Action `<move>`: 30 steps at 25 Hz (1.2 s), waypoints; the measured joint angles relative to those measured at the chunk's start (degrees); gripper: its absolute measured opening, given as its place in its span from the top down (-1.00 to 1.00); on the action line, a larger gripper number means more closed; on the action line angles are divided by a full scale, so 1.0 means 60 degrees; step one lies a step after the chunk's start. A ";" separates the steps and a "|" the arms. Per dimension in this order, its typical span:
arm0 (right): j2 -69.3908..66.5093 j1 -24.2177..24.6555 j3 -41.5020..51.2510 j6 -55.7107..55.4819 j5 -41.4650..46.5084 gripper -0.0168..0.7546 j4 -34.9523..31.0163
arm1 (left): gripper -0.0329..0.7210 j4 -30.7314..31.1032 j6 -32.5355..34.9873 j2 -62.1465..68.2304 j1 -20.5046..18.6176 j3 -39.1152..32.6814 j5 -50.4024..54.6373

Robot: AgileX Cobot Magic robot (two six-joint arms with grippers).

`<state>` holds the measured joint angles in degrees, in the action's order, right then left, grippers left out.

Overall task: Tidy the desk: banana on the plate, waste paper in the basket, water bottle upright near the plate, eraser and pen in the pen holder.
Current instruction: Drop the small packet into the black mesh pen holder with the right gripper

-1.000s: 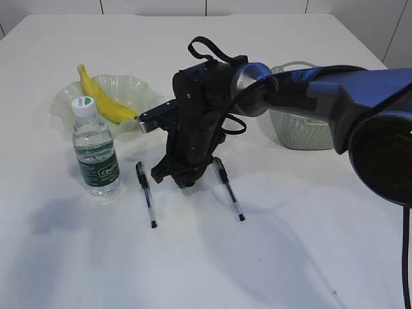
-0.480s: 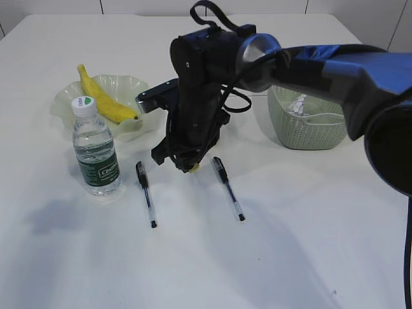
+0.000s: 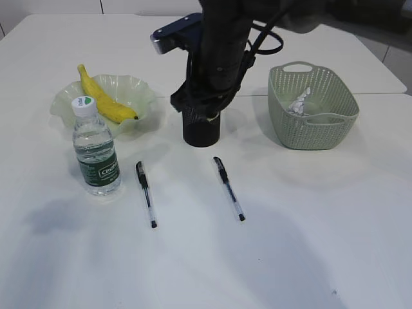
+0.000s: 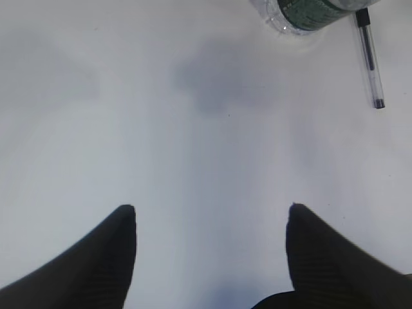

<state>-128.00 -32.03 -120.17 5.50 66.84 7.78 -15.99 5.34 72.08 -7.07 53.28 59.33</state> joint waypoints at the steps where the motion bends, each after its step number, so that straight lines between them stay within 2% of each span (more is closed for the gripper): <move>1: 0.0089 0.0145 0.0000 0.0000 -0.0060 0.47 0.0000 | -0.45 0.0000 0.0000 0.0000 0.0000 0.0000 0.0000; 8: 0.0309 0.1117 0.0000 0.0000 -0.1565 0.47 -0.0473 | -0.45 0.0006 0.0000 0.0000 0.0000 0.0000 0.0000; 16: 0.0136 0.1290 0.0000 0.0000 -0.3275 0.47 -0.0893 | -0.44 0.0006 0.0000 0.0000 0.0000 0.0000 0.0016; 30: -0.0733 0.1290 0.0000 0.0000 -0.4681 0.47 -0.1370 | -0.44 0.0022 0.0000 0.0000 0.0000 0.0000 0.0016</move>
<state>-132.39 -24.29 -120.17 5.50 38.75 -0.44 -15.86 5.34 72.08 -7.07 53.28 59.43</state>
